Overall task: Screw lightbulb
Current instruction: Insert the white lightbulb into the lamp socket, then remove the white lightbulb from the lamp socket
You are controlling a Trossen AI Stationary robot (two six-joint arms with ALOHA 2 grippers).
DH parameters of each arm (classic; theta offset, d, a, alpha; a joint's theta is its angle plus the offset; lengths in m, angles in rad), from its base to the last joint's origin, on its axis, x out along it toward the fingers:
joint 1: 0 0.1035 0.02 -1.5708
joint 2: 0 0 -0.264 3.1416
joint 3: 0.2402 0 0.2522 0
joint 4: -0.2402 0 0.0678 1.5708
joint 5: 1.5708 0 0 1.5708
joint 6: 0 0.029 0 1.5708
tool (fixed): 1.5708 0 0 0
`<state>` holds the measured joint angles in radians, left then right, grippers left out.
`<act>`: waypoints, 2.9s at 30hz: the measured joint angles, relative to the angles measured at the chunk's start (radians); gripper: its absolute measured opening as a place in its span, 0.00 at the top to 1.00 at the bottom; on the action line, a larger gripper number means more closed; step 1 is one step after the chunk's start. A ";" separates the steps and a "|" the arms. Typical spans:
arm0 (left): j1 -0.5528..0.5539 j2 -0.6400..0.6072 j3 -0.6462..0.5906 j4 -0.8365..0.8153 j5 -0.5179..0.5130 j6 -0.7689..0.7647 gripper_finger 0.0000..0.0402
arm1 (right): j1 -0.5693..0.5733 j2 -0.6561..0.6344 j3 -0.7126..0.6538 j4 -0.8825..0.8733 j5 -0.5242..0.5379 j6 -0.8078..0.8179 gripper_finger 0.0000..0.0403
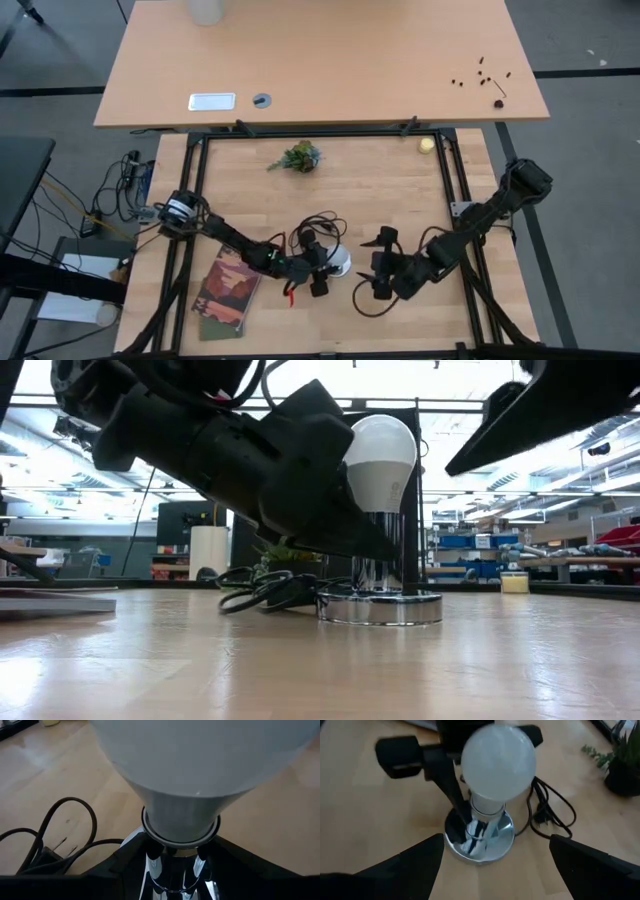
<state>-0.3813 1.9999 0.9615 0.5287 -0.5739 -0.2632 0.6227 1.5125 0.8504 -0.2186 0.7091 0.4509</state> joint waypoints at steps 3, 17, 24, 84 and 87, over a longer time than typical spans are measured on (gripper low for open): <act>0.014 0.000 0.000 -0.001 0.000 -0.004 0.49 | -0.053 -0.031 -0.045 0.017 -0.048 -0.026 0.08; 0.047 0.000 0.000 -0.005 0.002 -0.013 0.49 | -0.279 -0.299 -0.164 0.069 -0.216 -0.269 0.13; 0.062 0.000 0.001 -0.014 0.002 0.020 0.49 | -0.409 -0.322 -0.176 -0.064 -0.444 -0.323 0.14; 0.072 -0.360 0.000 -1.003 0.259 -0.113 0.42 | -0.268 -0.321 -0.145 -0.043 -0.438 -0.095 0.14; 0.072 -0.384 0.000 -1.093 0.286 -0.142 0.42 | -0.251 -0.306 -0.178 0.007 -0.416 -0.103 0.14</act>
<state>-0.3095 1.6160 0.9611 -0.5638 -0.2875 -0.4050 0.3718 1.2070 0.6720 -0.2116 0.2931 0.3482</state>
